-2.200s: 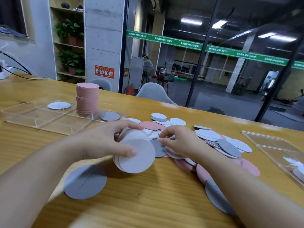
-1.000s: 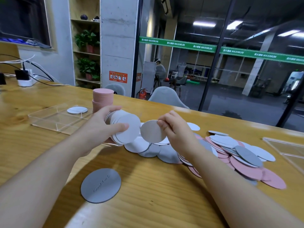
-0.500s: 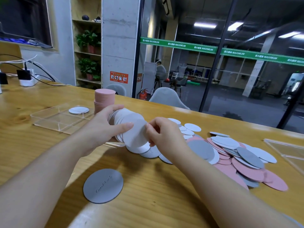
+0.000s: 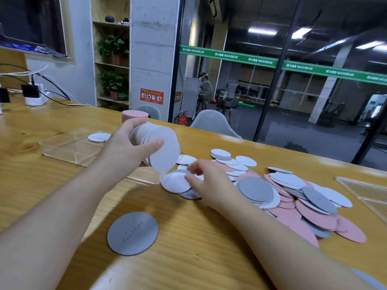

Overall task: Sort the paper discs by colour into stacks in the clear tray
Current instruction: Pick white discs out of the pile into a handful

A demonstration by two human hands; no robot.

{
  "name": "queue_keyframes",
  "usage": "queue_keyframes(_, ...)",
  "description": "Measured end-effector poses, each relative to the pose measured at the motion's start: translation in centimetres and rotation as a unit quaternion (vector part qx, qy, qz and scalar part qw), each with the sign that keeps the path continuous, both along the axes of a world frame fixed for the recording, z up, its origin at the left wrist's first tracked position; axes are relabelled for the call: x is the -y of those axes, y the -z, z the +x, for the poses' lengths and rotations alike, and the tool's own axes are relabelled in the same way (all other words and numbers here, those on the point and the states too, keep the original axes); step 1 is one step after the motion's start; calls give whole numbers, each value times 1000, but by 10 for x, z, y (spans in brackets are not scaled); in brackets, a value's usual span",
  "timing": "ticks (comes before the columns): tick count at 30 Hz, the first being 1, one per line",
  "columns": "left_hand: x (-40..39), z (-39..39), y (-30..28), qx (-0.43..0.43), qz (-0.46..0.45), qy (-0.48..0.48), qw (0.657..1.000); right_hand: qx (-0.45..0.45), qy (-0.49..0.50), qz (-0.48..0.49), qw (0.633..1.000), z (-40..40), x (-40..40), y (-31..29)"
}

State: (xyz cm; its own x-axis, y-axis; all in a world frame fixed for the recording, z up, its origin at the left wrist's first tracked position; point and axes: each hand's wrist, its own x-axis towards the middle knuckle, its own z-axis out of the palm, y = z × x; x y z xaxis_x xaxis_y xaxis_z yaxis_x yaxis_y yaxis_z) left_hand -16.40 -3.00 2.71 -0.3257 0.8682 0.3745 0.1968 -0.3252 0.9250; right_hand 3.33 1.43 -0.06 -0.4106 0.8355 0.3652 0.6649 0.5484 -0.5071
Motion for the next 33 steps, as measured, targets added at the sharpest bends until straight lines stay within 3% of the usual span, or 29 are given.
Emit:
queue_keyframes(6,-1,3,3,-11,-15,-36,999,127,-17,1,992,-9,7,5)
queue_keyframes(24,1,4,5,-39,-27,-63,997,264,-18,88,960,-7,12,-10)
queue_keyframes(29,0,2,7,-53,-26,-64,996,198,3,42,979,8,3,-15)
queue_keyframes(33,-2,1,8,-62,-29,-60,996,61,3,2,998,14,-3,-22)
